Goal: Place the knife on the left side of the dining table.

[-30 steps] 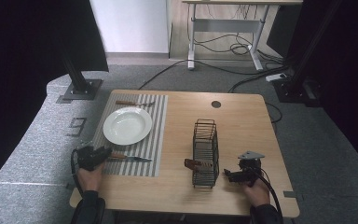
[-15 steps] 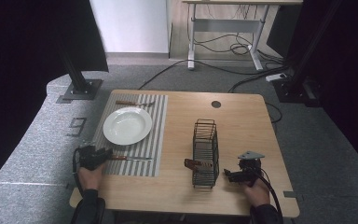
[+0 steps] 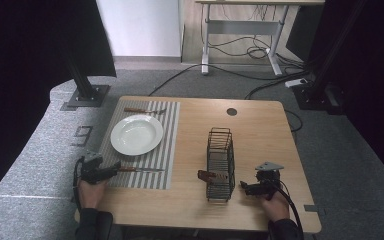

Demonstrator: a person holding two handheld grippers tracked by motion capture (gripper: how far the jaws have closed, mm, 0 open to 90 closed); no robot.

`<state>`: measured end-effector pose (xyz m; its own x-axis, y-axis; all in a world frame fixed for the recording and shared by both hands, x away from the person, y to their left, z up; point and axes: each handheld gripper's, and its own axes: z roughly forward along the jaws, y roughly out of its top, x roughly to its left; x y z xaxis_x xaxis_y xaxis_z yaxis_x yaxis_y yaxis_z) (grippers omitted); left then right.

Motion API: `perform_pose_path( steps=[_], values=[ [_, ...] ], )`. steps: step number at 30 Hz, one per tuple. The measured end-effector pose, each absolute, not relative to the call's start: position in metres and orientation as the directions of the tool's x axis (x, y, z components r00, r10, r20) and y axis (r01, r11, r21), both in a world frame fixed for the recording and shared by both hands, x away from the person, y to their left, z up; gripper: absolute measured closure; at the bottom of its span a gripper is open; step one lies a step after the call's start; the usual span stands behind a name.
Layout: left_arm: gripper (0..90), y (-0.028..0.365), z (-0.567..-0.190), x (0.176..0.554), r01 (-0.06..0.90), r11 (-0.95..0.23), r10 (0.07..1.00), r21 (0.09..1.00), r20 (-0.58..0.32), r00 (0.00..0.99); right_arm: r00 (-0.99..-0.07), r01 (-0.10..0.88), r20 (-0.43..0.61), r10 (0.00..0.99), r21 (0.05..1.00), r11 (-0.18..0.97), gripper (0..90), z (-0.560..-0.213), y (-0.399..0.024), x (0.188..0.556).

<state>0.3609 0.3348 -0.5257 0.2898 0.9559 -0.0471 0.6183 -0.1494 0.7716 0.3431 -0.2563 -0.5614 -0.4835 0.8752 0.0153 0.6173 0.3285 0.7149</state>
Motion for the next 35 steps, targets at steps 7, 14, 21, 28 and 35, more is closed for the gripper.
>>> perform_pose_path(
  steps=[7, 14, 21, 28, 35],
  values=[
    [2.1, 0.336, -0.524, 0.349, 0.646, -0.206, 0.945, 0.735, -0.021, 0.325, -0.484, 0.617, 0.015, 0.875, 0.715, 0.329, 0.0, -0.561, -0.256, 0.343],
    [0.0, 0.331, -0.536, 0.346, 0.675, -0.260, 0.936, 0.690, 0.009, 0.352, -0.480, 0.619, 0.016, 0.877, 0.715, 0.326, 0.0, -0.561, -0.256, 0.343],
    [0.0, 0.332, -0.547, 0.347, 0.698, -0.278, 0.929, 0.659, 0.001, 0.369, -0.481, 0.619, 0.016, 0.877, 0.715, 0.326, 0.0, -0.561, -0.256, 0.343],
    [0.0, 0.332, -0.547, 0.347, 0.699, -0.278, 0.929, 0.659, 0.000, 0.370, -0.480, 0.619, 0.016, 0.877, 0.715, 0.326, 0.0, -0.561, -0.256, 0.343],
    [0.0, 0.332, -0.547, 0.347, 0.699, -0.278, 0.929, 0.658, -0.001, 0.370, -0.480, 0.619, 0.016, 0.877, 0.715, 0.326, 0.0, -0.561, -0.256, 0.343]
  ],
)
